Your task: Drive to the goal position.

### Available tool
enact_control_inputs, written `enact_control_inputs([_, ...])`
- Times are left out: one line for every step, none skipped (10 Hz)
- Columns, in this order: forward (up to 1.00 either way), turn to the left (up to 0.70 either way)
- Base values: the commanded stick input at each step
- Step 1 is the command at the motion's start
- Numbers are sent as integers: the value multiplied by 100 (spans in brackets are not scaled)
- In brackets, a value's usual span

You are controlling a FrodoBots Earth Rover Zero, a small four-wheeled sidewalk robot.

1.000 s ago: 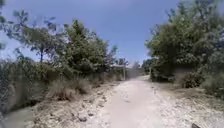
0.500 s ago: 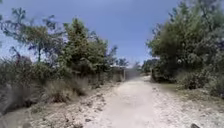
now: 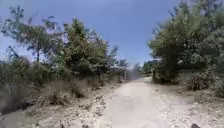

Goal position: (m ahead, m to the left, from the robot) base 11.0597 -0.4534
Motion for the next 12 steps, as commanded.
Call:
enact_control_inputs([30, 0])
enact_control_inputs([30, 0])
enact_control_inputs([30, 0])
enact_control_inputs([30, 0])
enact_control_inputs([30, 0])
enact_control_inputs([30, 0])
enact_control_inputs([30, 0])
enact_control_inputs([30, 0])
enact_control_inputs([30, 0])
enact_control_inputs([30, 0])
enact_control_inputs([30, 0])
enact_control_inputs([30, 0])
